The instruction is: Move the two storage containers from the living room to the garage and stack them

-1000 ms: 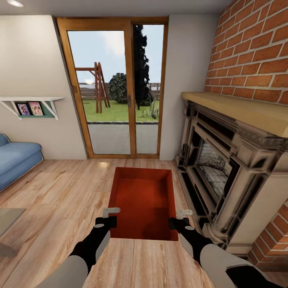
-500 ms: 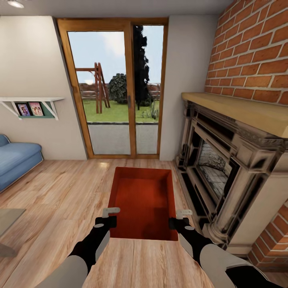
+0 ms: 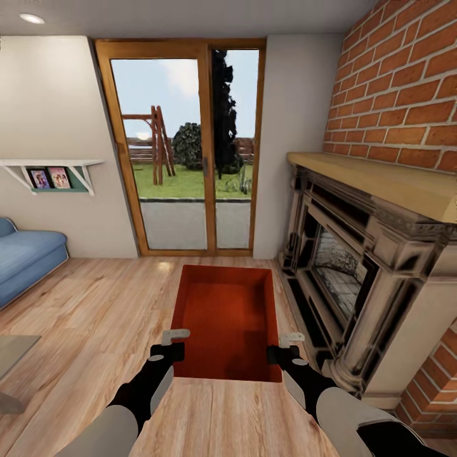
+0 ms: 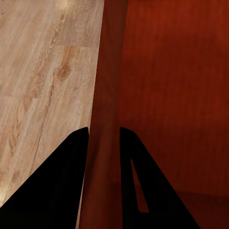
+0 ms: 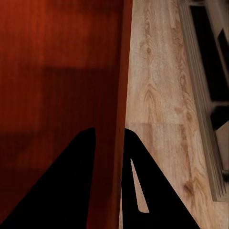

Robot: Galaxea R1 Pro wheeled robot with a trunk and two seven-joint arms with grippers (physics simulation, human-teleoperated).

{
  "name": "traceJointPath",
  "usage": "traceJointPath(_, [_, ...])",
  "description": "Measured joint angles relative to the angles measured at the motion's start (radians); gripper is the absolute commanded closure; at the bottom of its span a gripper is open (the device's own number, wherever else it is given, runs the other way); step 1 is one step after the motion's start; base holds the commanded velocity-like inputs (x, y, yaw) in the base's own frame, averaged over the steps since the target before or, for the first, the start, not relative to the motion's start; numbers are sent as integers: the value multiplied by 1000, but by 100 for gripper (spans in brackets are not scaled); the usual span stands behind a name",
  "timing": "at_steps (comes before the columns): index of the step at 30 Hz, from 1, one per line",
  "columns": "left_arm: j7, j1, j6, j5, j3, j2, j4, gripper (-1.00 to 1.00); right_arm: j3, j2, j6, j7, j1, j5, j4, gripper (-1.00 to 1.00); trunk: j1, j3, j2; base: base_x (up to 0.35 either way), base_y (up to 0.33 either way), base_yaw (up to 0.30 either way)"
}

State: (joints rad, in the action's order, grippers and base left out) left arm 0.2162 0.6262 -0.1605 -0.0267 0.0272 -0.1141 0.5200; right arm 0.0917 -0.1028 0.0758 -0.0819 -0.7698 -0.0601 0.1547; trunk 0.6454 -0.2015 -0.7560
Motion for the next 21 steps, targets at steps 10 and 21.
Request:
traceJointPath(10, [0,0,0,0,0,0,0,100,0,0,0,0,0,0,0,100,0,16,0,0,0,0])
traceJointPath(21, [0,0,0,0,0,0,0,100,0,0,0,0,0,0,0,100,0,33,0,0,0,0])
